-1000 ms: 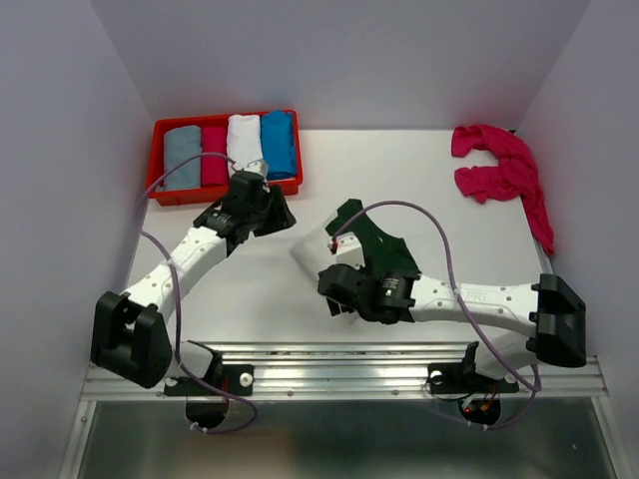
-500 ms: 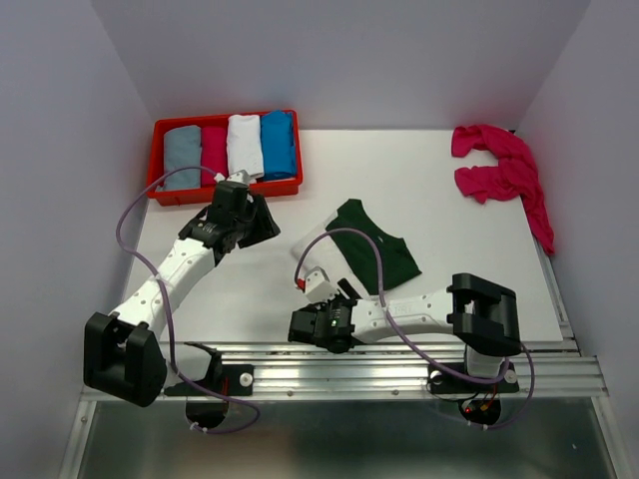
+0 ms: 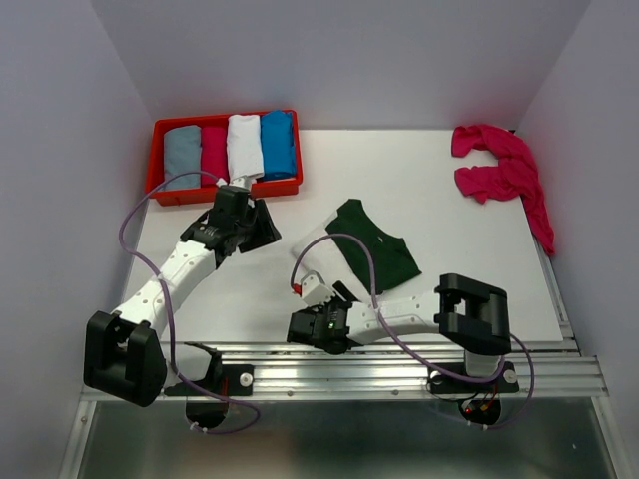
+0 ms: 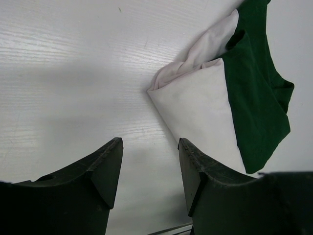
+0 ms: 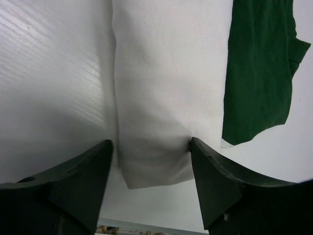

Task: Roll the t-shirts
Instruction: Roll the T-shirt to the center of the board.

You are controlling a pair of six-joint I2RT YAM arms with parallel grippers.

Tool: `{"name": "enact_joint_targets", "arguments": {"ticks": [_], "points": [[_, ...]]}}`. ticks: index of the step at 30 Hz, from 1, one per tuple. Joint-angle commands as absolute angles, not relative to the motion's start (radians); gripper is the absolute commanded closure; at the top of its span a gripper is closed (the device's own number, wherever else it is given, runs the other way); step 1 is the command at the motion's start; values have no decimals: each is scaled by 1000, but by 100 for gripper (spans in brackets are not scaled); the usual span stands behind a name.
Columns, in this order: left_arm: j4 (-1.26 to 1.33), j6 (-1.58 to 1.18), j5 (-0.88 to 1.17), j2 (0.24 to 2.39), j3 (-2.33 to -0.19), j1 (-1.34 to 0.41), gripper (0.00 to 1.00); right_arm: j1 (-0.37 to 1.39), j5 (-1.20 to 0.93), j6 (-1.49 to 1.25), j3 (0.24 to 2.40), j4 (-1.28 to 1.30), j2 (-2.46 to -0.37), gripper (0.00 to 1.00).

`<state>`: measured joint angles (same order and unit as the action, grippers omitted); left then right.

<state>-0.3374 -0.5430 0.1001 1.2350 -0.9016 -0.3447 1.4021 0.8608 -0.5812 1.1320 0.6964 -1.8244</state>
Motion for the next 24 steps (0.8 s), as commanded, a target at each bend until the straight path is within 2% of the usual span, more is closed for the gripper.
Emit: {"name": "enact_joint_targets", "arguments": {"ticks": [1,5,8,9,13,17,24], "points": [[-305,-546,123,1229,-877,-337,40,1407,902,-568,1103,624,-1887,30],[-298,-551,135,1226,-855,-337,40,1407,920,-589,1089,606,-1930,39],[-287,-555,152,1227,-838,-337,40,1407,936,-601,1089,601,-1930,59],[-282,-557,161,1227,-831,-336,40,1407,939,-601,1085,598,-1924,69],[-255,-568,189,1223,-790,-339,38,1398,931,-589,1074,568,-1873,88],[-236,-601,172,1215,-752,-357,31,1376,878,-571,1030,505,-1796,96],[-85,-670,265,1232,-657,-420,21,1328,686,-512,913,344,-1620,99]]}}
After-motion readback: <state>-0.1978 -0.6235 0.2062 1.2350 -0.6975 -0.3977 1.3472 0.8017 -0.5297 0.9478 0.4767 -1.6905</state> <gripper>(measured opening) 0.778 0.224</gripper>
